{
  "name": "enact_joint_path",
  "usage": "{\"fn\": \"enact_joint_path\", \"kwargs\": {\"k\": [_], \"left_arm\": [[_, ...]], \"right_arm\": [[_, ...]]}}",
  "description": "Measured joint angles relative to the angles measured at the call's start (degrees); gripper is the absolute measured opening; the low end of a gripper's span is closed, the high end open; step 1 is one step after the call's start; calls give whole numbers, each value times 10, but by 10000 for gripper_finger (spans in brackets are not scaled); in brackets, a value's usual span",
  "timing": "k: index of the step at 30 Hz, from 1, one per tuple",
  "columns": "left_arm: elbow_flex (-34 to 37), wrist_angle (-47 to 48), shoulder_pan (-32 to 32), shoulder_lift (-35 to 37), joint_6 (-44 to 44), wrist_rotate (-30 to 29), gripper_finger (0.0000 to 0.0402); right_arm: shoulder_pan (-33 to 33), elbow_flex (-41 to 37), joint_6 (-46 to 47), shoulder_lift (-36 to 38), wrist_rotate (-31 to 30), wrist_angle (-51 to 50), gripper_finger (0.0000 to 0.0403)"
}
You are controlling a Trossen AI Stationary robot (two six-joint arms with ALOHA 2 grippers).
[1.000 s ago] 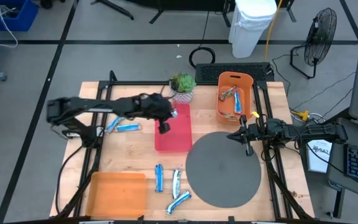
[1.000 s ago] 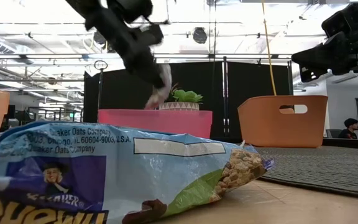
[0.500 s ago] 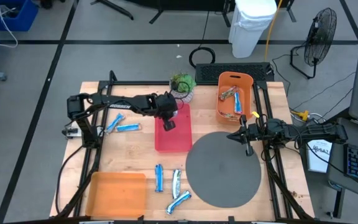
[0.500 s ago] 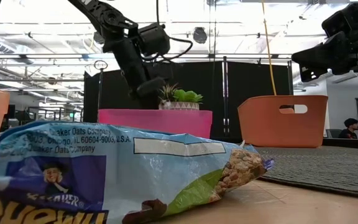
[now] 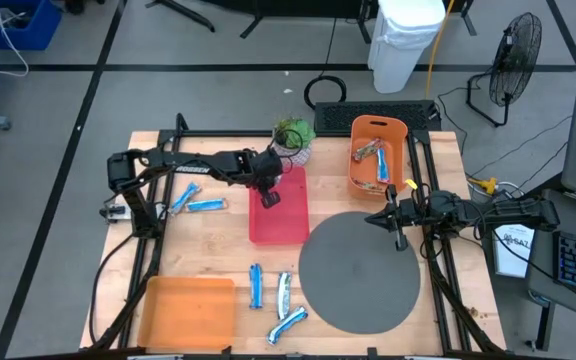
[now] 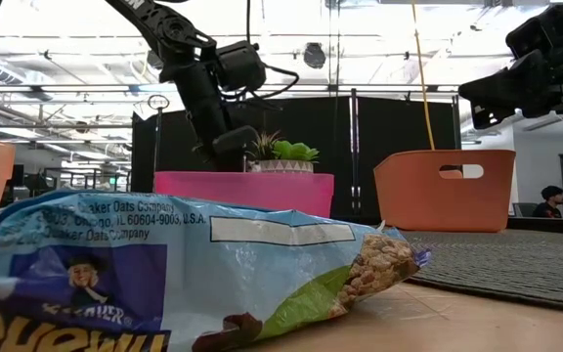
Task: Pick and place Granola Bars by type
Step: Put the blue/orange granola bar into the pink bin
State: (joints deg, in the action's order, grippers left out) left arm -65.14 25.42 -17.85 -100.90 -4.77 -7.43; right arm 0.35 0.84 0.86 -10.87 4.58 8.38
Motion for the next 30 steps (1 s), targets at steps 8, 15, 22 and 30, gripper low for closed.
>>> {"fn": "enact_joint_path", "kwargs": {"k": [8,15,22,30], "left_arm": [[0,0,0,0,-5,-1,57],[0,1,0,1,8,-1,91],[0,56,0,48,7,-18,103],[1,250,0,114,-48,-125,104]], "right_arm": [[0,0,0,0,0,0,0],[0,0,0,0,0,0,0],[0,0,0,0,0,0,0],[0,0,0,0,0,0,0]]}}
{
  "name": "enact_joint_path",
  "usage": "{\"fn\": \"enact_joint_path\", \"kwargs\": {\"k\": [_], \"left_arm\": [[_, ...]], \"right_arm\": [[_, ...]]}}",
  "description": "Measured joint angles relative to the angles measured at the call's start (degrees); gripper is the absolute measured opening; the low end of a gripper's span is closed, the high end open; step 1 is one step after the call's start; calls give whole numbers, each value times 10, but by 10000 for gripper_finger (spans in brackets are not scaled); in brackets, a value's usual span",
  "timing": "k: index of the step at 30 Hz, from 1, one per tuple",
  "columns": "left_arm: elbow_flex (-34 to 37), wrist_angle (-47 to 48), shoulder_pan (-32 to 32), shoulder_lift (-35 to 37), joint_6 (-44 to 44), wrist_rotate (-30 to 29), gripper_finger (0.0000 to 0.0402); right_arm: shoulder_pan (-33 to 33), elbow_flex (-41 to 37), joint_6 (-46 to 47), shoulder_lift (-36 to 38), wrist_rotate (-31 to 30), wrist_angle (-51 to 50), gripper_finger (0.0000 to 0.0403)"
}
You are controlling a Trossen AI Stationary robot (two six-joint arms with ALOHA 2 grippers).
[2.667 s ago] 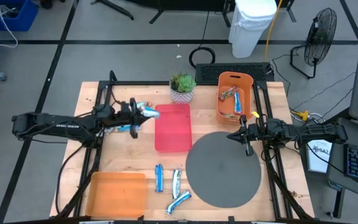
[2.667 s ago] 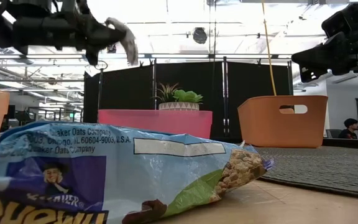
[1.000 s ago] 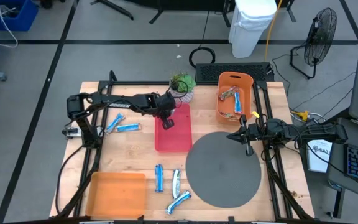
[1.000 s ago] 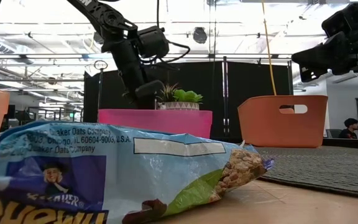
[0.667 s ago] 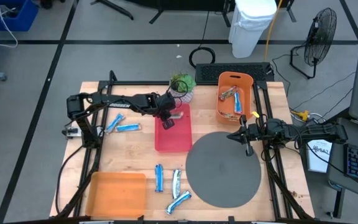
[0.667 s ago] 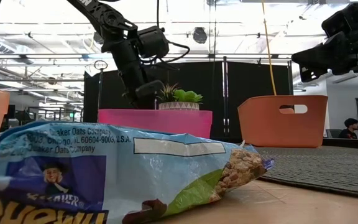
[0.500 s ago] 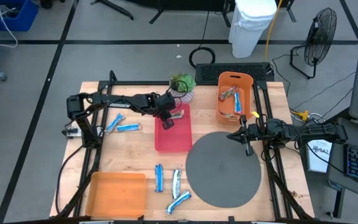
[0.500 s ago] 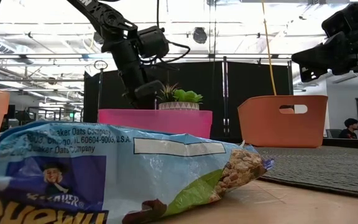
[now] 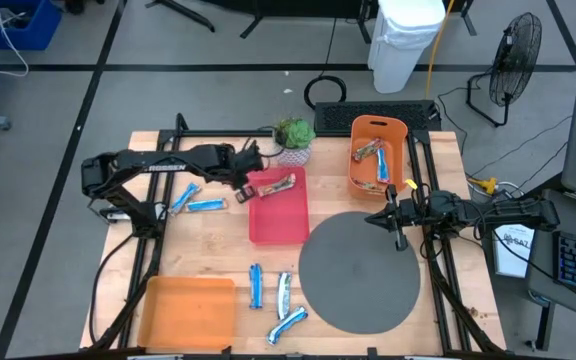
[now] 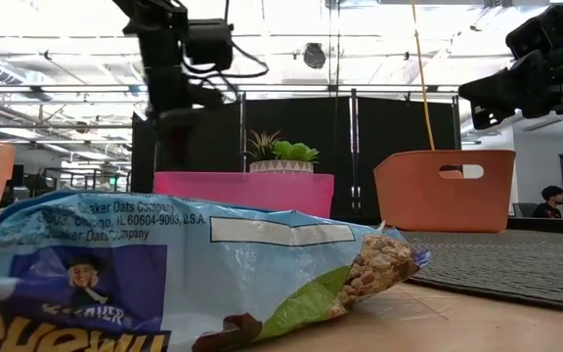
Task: Pick and place Granola Bars by type
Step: Put the blue/orange granola bar into the pink bin
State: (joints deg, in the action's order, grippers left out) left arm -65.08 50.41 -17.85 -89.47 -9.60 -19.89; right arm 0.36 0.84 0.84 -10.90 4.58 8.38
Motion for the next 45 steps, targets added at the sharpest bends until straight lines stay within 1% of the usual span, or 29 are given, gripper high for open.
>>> {"fn": "enact_joint_path", "kwargs": {"k": [2,4,6,9,13,18,21,23,27,29,32,35,39,45], "left_arm": [[4,46,-2,7,-20,-38,104],[12,67,-5,10,-40,-70,104],[27,66,-13,9,-45,-69,104],[53,48,-34,8,-30,-36,104],[86,-7,-78,8,1,17,104],[89,-21,-143,8,2,51,105],[89,-40,-174,8,17,103,119],[89,-54,-189,8,37,125,136],[89,-96,-201,8,79,141,177],[89,-122,-200,8,92,160,195],[89,-140,-200,7,106,171,213],[87,-144,-200,-4,119,171,222],[81,-144,-208,-20,119,176,223],[75,-150,-211,-64,119,175,223]], "right_arm": [[0,0,0,0,0,0,0],[0,0,0,0,0,0,0],[0,0,0,0,0,0,0],[0,0,0,0,0,0,0],[0,0,0,0,0,1,0],[0,0,0,0,0,1,0],[0,0,0,0,0,1,0],[0,0,0,0,0,1,0],[0,0,0,0,0,1,0],[0,0,0,0,0,1,0],[0,0,0,0,0,1,0],[0,0,0,0,0,1,0],[0,0,0,0,0,1,0],[0,0,0,0,0,1,0]]}}
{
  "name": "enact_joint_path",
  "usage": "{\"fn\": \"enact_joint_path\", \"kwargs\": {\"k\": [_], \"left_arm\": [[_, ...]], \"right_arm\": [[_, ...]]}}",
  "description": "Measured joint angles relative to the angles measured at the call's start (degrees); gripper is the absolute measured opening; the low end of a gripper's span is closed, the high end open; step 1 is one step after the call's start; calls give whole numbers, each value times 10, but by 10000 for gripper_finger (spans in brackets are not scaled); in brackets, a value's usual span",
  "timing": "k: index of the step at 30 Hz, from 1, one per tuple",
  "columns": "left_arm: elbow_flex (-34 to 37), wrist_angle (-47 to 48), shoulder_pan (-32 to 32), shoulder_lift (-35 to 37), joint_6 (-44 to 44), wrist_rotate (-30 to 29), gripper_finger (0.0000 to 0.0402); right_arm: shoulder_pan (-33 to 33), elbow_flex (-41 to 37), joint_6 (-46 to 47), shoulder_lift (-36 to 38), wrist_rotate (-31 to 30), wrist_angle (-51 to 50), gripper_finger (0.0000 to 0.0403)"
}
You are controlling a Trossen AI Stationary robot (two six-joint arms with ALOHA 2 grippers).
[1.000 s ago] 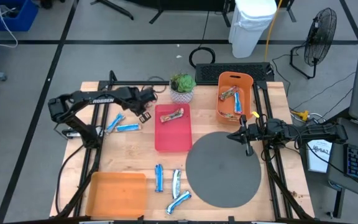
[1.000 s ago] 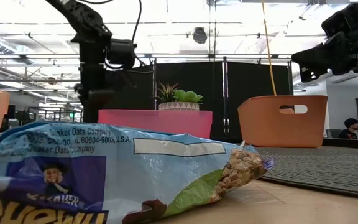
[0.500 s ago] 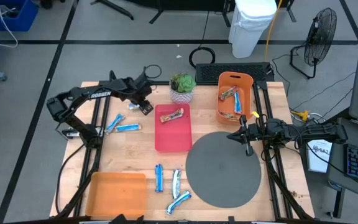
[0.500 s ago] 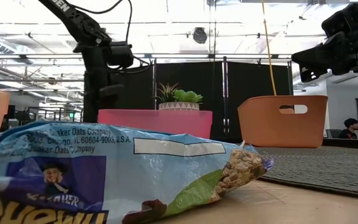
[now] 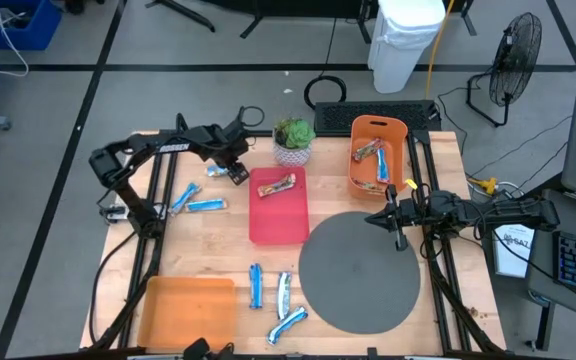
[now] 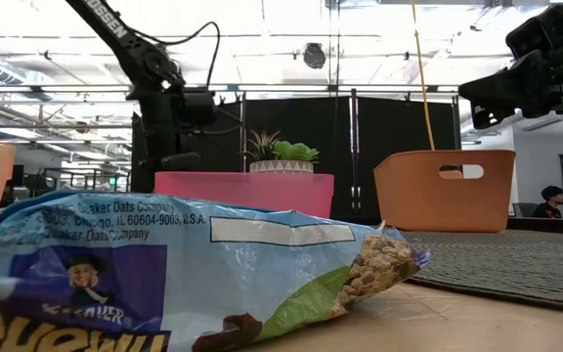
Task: Pick and place Granola Bars by type
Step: Put the blue/orange granola bar into the pink bin
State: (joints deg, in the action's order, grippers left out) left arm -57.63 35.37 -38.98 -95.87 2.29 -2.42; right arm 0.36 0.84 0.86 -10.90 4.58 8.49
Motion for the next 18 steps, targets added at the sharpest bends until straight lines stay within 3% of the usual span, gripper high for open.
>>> {"fn": "enact_joint_path", "kwargs": {"k": [18], "left_arm": [[0,-20,0,-41,-24,-6,217]], "right_arm": [[0,0,0,0,0,0,0]]}}
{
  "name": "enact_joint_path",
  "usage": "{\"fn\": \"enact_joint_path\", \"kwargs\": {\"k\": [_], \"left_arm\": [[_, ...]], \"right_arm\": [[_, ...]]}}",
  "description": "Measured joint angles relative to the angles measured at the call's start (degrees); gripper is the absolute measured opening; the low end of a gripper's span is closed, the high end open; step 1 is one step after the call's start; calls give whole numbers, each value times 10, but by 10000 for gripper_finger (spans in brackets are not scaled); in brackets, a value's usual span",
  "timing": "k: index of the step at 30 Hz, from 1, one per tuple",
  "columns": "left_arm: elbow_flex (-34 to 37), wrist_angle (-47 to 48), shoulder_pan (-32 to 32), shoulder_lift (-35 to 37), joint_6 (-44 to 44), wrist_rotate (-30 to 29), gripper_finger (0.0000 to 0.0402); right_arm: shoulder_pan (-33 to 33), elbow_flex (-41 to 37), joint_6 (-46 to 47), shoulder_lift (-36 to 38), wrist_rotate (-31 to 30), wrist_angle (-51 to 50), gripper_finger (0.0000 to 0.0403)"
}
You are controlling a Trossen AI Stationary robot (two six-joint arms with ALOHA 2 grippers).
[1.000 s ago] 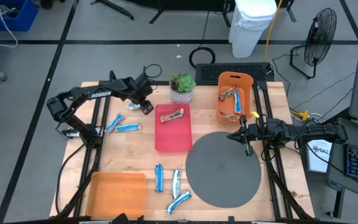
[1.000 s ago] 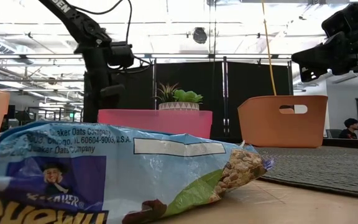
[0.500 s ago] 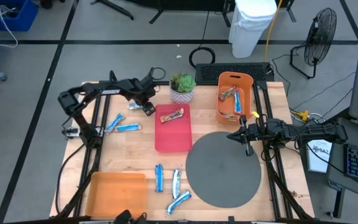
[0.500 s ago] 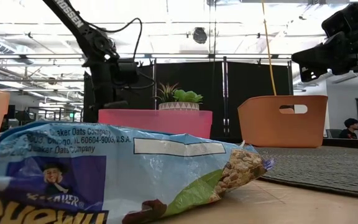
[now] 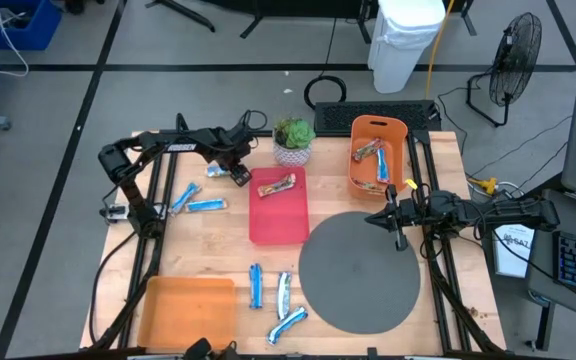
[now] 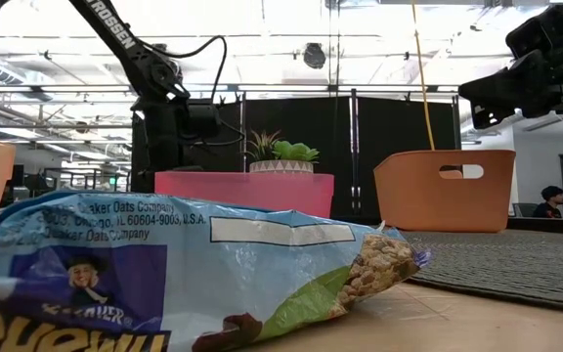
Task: Pick and place Granola Bars by type
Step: Put the blue/orange granola bar into the pink bin
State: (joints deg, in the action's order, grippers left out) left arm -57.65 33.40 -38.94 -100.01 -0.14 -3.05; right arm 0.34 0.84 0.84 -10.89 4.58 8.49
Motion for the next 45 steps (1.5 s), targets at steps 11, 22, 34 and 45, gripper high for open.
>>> {"fn": "enact_joint_path", "kwargs": {"k": [11,22,34,45], "left_arm": [[0,10,1,0,7,0,20],[0,21,13,49,14,0,13],[0,54,71,212,11,1,8],[0,38,121,339,14,82,8]], "right_arm": [[0,0,0,0,0,0,0],[0,0,0,0,0,0,0],[0,0,0,0,0,0,0],[0,0,0,0,0,2,0]]}}
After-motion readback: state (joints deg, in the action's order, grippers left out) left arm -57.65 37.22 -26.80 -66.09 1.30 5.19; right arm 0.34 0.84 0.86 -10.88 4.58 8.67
